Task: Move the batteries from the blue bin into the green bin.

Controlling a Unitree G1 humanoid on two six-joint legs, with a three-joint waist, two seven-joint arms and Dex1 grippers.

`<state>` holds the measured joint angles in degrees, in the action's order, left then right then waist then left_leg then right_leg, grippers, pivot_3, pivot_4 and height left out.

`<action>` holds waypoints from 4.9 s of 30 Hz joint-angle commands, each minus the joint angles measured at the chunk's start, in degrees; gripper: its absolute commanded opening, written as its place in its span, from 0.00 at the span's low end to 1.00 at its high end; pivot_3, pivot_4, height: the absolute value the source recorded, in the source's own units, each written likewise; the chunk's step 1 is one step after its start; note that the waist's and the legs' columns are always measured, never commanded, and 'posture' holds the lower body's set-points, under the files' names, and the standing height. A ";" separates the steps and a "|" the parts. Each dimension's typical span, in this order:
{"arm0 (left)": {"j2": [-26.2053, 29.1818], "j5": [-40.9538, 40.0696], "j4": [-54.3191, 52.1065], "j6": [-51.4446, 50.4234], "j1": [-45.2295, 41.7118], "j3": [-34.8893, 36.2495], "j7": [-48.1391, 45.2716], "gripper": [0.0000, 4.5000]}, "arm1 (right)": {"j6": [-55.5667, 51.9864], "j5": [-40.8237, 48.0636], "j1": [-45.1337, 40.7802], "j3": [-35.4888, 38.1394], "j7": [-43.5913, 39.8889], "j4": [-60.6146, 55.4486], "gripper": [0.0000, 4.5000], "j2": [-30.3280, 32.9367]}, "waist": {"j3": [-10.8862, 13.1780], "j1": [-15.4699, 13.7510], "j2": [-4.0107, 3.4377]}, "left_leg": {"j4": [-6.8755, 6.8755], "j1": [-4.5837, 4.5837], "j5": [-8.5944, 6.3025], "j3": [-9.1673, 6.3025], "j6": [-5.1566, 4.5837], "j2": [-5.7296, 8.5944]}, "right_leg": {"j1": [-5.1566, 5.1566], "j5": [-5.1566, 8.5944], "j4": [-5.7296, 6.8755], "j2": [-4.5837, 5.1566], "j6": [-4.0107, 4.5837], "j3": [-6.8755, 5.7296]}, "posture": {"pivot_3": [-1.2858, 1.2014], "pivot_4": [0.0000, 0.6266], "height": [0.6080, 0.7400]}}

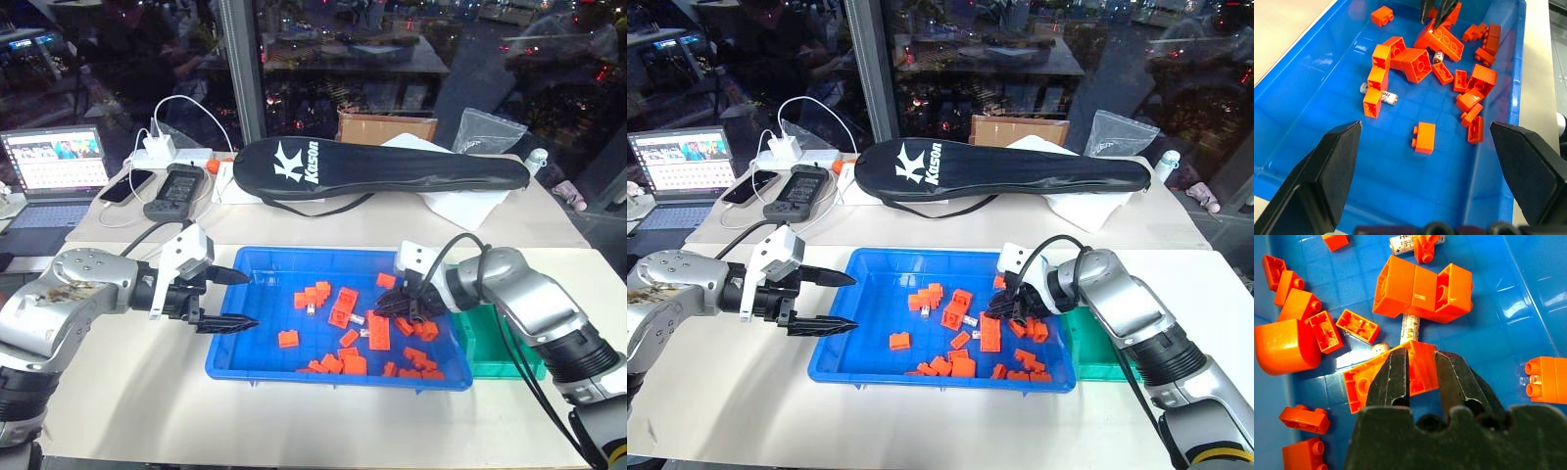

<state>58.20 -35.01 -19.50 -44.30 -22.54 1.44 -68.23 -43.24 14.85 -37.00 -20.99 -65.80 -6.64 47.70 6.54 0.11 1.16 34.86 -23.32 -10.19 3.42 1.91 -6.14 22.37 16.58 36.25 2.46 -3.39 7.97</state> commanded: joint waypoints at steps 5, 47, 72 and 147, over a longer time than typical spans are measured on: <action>1.01 -1.15 -1.90 -0.25 0.26 2.06 0.29 1.00 | -0.39 0.45 -0.43 1.84 -0.71 -2.11 0.28 -0.13 | 0.00 0.03 0.00 | 0.00 0.00 0.00 0.00 0.00 0.00 | 0.00 0.00 0.00 0.00 0.00 0.00 | 0.52 0.24 0.67; -0.05 2.33 -0.26 2.33 0.15 0.10 0.94 1.00 | 12.81 -11.55 -7.45 4.87 -2.41 11.37 0.72 3.60 | 0.04 0.12 -0.05 | -0.05 0.00 0.00 0.00 0.00 0.01 | 0.04 0.00 0.03 0.00 0.06 -0.01 | 0.52 0.24 0.67; 2.13 0.04 -1.84 -0.16 1.34 3.30 0.29 1.00 | 21.63 -16.96 2.98 -9.37 -9.24 -2.87 0.67 -1.46 | 0.08 -0.22 -0.11 | 0.02 0.02 0.00 0.00 0.00 0.00 | 0.00 0.11 0.07 0.01 -0.02 -0.05 | 0.52 0.24 0.67; -9.03 7.75 12.53 7.01 -13.12 -6.14 -2.25 1.00 | -19.43 -3.04 -4.87 7.08 16.14 -1.85 0.98 -17.54 | 0.05 -0.80 -0.19 | 0.18 -0.02 0.00 -0.20 -0.02 0.09 | 0.02 0.24 0.73 -0.02 0.38 -0.12 | 0.52 0.24 0.67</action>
<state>49.72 -26.61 -6.77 -37.43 -34.11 -7.34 -72.15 -61.08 10.29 -40.24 -16.68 -50.42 -8.37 30.49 6.59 -0.69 0.97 35.05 -23.34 -10.19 3.21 1.90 -6.06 22.39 16.82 36.98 2.44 -3.01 7.84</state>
